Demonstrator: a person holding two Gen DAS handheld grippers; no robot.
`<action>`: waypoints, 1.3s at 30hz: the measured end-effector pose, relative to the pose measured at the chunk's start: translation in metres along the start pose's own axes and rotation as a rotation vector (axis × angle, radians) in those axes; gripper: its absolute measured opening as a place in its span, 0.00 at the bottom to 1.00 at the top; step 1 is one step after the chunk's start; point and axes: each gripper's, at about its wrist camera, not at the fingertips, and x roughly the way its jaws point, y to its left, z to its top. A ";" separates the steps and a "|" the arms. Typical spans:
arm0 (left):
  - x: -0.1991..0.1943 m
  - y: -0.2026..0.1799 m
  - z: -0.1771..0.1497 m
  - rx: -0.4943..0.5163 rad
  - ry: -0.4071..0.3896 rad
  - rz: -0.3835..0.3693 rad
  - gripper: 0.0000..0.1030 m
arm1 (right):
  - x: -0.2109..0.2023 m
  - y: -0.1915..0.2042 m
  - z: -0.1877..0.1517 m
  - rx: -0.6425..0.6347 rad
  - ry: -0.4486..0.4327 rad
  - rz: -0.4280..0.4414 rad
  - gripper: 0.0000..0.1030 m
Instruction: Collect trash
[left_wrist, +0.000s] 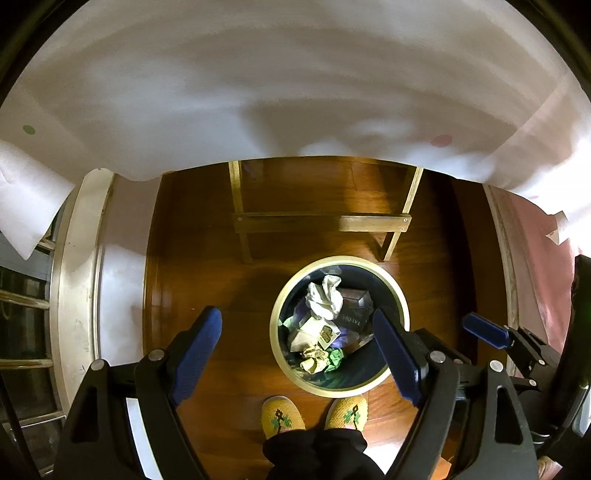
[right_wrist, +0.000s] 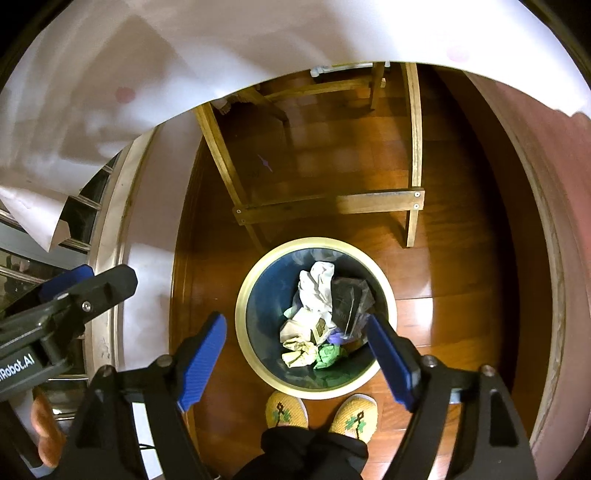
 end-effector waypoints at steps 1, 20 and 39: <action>-0.002 0.000 0.001 -0.003 -0.002 -0.002 0.80 | -0.001 0.001 0.000 -0.002 -0.001 -0.002 0.77; -0.080 -0.011 0.022 0.016 -0.053 0.021 0.80 | -0.083 0.010 0.022 0.025 -0.056 -0.032 0.77; -0.229 -0.036 0.068 0.053 -0.155 0.009 0.80 | -0.236 0.029 0.064 0.002 -0.174 -0.050 0.77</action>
